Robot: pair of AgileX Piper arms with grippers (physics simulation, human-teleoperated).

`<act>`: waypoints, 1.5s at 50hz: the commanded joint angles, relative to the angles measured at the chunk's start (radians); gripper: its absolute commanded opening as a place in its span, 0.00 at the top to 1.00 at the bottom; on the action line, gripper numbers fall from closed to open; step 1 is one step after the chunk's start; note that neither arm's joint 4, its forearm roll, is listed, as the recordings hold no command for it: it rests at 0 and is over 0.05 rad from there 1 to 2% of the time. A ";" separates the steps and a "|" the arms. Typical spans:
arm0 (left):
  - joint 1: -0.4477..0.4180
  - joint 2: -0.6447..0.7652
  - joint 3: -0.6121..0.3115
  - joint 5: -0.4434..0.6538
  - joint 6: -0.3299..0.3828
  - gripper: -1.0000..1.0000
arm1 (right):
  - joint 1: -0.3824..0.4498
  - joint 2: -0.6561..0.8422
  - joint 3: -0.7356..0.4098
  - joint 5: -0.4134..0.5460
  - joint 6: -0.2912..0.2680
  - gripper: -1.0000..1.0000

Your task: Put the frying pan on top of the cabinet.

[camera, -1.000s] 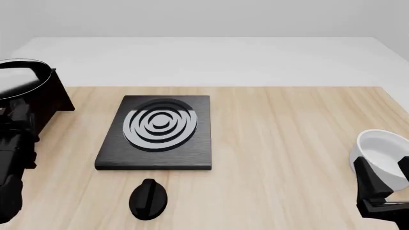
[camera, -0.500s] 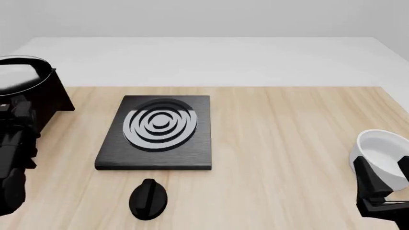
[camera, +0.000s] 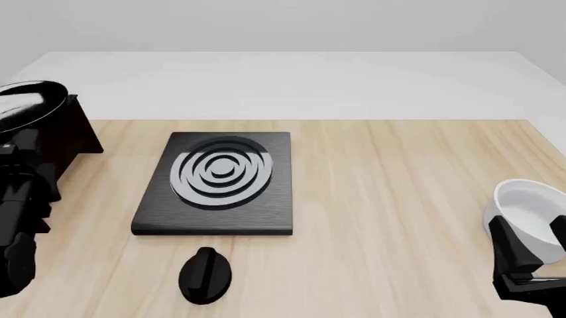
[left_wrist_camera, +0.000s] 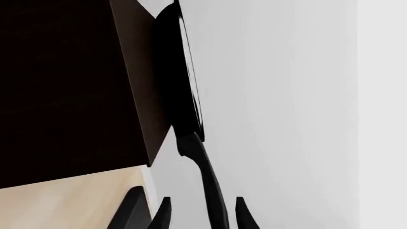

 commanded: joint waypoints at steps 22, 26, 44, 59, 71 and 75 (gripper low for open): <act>0.003 -0.066 0.064 0.002 0.008 0.00 | 0.001 -0.003 -0.001 0.003 -0.002 0.00; 0.001 -0.086 0.078 0.003 0.010 0.00 | 0.000 -0.005 -0.001 0.005 -0.002 0.00; -0.012 -0.287 0.185 0.082 0.022 0.00 | -0.002 -0.036 0.000 0.029 0.000 0.00; 0.010 -0.446 0.245 0.171 0.037 0.00 | 0.000 -0.052 0.000 0.045 -0.005 0.00; 0.021 -0.630 0.288 0.308 0.057 0.00 | 0.004 -0.067 0.000 0.058 -0.004 0.00; 0.026 -0.692 0.288 0.370 0.068 0.00 | 0.005 -0.074 0.000 0.064 -0.004 0.00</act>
